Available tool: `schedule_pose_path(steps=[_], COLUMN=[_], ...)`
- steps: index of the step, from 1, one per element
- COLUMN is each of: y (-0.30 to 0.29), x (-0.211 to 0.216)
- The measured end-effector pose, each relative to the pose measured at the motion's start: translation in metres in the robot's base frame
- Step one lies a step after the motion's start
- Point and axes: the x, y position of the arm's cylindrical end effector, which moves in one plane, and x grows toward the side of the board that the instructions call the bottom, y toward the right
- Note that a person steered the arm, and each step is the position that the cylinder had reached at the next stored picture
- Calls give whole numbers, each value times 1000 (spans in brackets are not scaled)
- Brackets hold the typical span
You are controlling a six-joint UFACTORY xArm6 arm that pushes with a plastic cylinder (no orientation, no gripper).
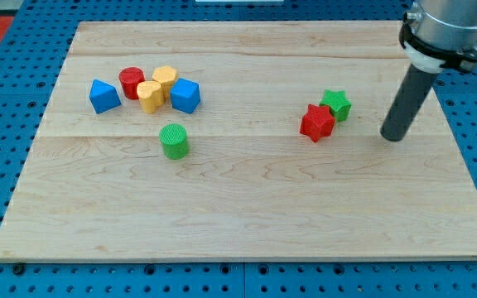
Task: Move the arm to the right
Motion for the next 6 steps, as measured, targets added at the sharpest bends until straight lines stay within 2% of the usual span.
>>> schedule_pose_path(steps=[1,2,3,4,5,6], y=[-77,-92,-36,-6,-66,-55], x=[-23,-40,-45,-75,-112,-126])
